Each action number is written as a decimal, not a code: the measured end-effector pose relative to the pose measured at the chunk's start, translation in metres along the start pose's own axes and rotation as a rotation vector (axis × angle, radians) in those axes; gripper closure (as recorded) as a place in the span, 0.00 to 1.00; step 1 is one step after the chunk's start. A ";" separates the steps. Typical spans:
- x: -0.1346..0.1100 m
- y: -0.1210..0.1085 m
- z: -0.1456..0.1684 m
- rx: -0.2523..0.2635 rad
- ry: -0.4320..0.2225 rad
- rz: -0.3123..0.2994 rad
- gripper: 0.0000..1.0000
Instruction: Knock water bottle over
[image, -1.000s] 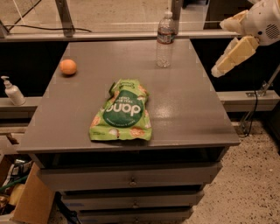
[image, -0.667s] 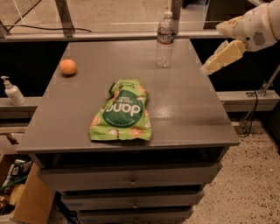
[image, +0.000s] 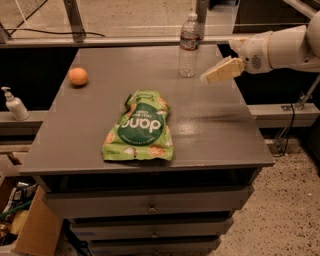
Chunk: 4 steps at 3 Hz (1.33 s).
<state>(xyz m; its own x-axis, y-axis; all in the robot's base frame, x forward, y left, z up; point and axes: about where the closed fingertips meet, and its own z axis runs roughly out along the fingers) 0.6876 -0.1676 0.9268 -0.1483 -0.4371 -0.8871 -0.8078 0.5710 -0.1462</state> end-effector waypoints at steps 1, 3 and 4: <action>-0.008 -0.022 0.029 0.024 -0.081 0.035 0.00; -0.036 -0.062 0.075 -0.028 -0.210 0.053 0.00; -0.057 -0.060 0.092 -0.105 -0.251 0.019 0.00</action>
Offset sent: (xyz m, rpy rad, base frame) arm 0.1181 0.0179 0.0149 0.2403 -0.0929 -0.0067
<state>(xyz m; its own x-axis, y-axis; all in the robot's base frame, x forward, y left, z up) 0.7970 -0.1126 0.9453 -0.0291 -0.2338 -0.9719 -0.8628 0.4967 -0.0937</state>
